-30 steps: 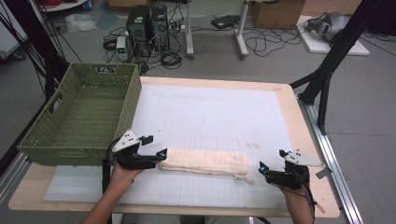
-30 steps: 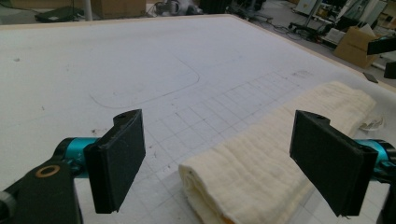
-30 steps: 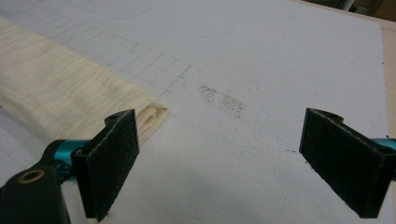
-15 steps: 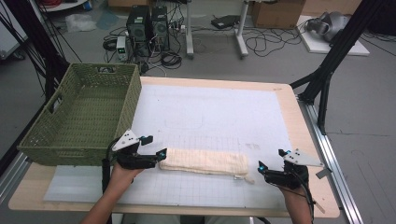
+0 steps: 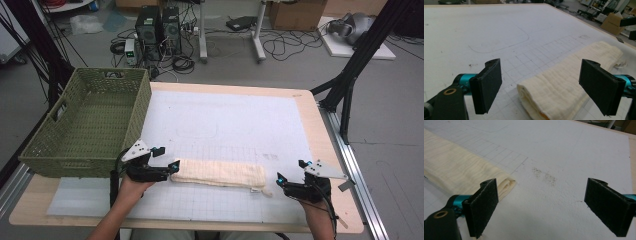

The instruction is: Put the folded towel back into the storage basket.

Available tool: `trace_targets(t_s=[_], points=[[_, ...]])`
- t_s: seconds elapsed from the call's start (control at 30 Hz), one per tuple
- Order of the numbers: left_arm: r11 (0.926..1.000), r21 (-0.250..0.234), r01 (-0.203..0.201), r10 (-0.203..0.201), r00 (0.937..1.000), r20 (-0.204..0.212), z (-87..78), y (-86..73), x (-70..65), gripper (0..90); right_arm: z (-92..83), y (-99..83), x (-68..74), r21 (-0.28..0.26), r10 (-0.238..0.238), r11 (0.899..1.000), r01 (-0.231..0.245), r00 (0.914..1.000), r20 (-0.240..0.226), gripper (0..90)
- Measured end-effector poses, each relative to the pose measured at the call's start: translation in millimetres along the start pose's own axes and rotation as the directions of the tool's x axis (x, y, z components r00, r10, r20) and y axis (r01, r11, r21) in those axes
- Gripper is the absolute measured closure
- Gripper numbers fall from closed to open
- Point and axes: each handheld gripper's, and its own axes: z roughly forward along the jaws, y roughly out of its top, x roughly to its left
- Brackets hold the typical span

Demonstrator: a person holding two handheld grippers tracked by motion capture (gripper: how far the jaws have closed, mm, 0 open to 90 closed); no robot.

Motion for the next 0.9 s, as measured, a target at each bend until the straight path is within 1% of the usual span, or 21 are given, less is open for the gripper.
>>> trace_targets(t_s=[0.23,0.47,0.57,0.73,0.8,0.83,0.9], points=[[0.9998,0.01,0.019,-0.019,0.9998,0.01,1.6,0.7,-2.9,18.4,-0.2,1.0,0.3,-0.003,0.002,1.0,-0.002,1.0,-0.005,11.2],[0.9996,0.021,0.018,-0.019,0.9993,0.031,0.5,2.2,-6.5,18.4,0.9,1.3,0.4,-0.003,-0.007,1.0,0.007,0.9999,-0.008,11.2],[0.997,0.069,0.035,-0.037,0.999,0.026,1.3,1.1,-6.6,19.4,1.2,1.1,0.8,0.002,-0.007,1.0,0.007,0.9999,-0.01,11.2],[0.9905,0.126,0.055,-0.056,0.9984,0.003,4.8,-3.0,-5.8,19.7,2.6,0.9,2.1,0.009,-0.01,1.0,0.01,0.9999,-0.013,11.2],[0.9872,0.154,0.042,-0.043,0.9991,0.004,6.3,-4.1,-6.2,21.0,3.2,0.8,2.6,0.013,-0.013,1.0,0.013,0.9998,-0.016,11.2],[0.986,0.162,0.039,-0.04,0.9992,0.001,7.2,-4.7,-7.1,22.0,3.5,0.8,2.9,0.014,-0.011,1.0,0.011,0.9998,-0.017,11.3],[0.9846,0.17,0.04,-0.042,0.9991,0.009,8.5,-5.8,-7.8,22.8,4.1,0.5,3.2,0.017,-0.015,1.0,0.016,0.9997,-0.019,11.2]])
